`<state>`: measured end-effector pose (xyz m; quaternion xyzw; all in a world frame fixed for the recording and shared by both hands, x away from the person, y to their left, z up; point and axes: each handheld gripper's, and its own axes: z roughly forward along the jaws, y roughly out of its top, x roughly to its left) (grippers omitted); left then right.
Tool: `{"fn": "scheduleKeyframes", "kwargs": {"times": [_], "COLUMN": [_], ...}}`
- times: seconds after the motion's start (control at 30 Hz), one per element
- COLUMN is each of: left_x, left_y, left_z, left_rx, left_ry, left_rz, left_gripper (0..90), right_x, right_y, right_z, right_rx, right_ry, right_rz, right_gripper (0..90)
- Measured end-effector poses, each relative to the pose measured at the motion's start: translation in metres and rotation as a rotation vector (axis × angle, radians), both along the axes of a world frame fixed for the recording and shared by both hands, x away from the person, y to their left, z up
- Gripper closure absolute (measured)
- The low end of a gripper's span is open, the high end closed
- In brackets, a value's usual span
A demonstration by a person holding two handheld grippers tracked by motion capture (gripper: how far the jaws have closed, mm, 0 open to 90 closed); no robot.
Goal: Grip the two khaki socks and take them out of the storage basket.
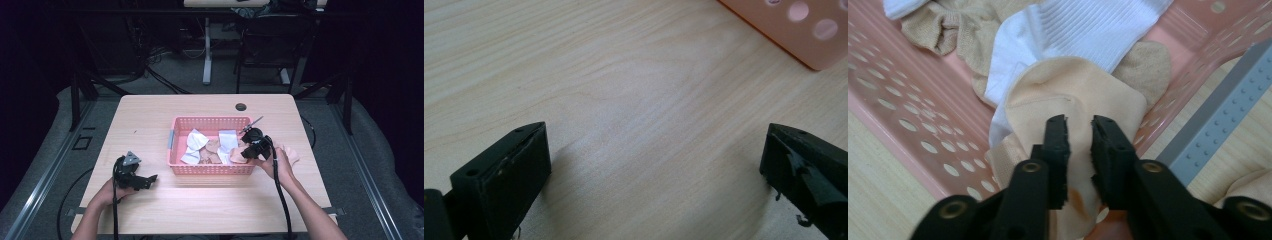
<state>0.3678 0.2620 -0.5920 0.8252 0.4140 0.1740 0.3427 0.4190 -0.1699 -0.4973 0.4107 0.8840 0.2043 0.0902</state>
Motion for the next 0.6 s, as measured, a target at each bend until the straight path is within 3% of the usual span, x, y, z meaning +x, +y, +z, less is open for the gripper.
{"fn": "scheduleKeyframes", "kwargs": {"times": [0.13, 0.4, 0.53, 0.57, 0.6], "left_x": [0.0, 0.0, 0.0, 0.0, 0.0], "left_y": [0.0, 0.0, 0.0, 0.0, 0.0], "left_z": [0.0, 0.0, 0.0, 0.0, 0.0], "left_rx": [0.0, -0.001, -0.003, -0.002, -0.001], "left_ry": [0.0, 0.0, 0.0, 0.0, 0.0], "left_rz": [0.0, 0.001, 0.002, 0.001, 0.001], "left_gripper": [0.0, 0.0, 0.0, 0.0, 0.0], "right_x": [-0.001, -0.005, -0.008, -0.009, -0.01], "right_y": [-0.002, -0.007, -0.007, -0.006, -0.005], "right_z": [0.002, 0.01, 0.013, 0.015, 0.016], "right_rx": [0.009, 0.028, 0.041, 0.05, 0.05], "right_ry": [-0.008, -0.007, -0.012, -0.014, -0.017], "right_rz": [-0.002, -0.008, -0.009, 0.007, 0.01], "right_gripper": [88.3, 60.5, 53.7, 43.0, 40.9]}}
